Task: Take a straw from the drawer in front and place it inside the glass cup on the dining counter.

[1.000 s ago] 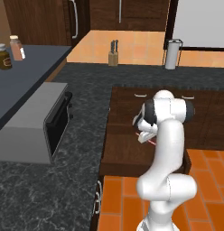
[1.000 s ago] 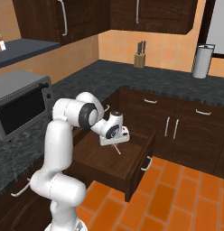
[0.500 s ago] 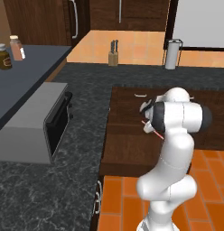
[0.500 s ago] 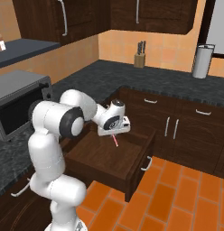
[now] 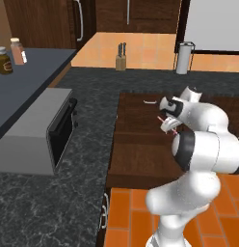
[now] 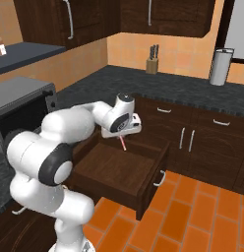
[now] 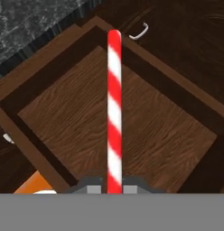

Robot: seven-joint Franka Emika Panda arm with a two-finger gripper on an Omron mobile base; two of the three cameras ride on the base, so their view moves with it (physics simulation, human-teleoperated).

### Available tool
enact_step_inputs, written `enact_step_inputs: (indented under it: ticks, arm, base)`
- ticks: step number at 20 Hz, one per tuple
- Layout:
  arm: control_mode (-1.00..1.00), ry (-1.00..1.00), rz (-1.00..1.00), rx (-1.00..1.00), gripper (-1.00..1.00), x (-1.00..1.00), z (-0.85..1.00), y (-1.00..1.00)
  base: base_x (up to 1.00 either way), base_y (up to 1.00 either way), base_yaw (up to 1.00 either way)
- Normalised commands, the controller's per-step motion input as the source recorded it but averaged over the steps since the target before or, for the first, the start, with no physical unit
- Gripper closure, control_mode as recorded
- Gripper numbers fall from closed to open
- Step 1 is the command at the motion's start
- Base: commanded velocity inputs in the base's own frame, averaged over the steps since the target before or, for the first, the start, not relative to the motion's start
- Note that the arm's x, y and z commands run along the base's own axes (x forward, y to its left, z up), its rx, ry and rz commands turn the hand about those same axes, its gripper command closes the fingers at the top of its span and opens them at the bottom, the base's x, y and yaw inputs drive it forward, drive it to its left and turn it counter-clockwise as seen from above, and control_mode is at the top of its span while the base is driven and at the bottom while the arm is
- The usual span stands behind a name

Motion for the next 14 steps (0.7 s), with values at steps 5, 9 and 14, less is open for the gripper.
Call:
enact_step_inputs:
  ticks: [5, 9, 14]
  arm:
    - [-1.00, -0.01, -0.06, 0.00, 1.00, -0.80, 1.00, 0.05]
    - [-1.00, 0.01, -0.11, 0.00, 1.00, -0.98, 1.00, 0.06]
    - [-1.00, 0.10, -0.14, 0.00, 1.00, -0.87, 0.77, 0.09]
  base:
    - [0.00, 0.00, 0.00]
    - [0.00, 0.00, 0.00]
    - [0.00, 0.00, 0.00]
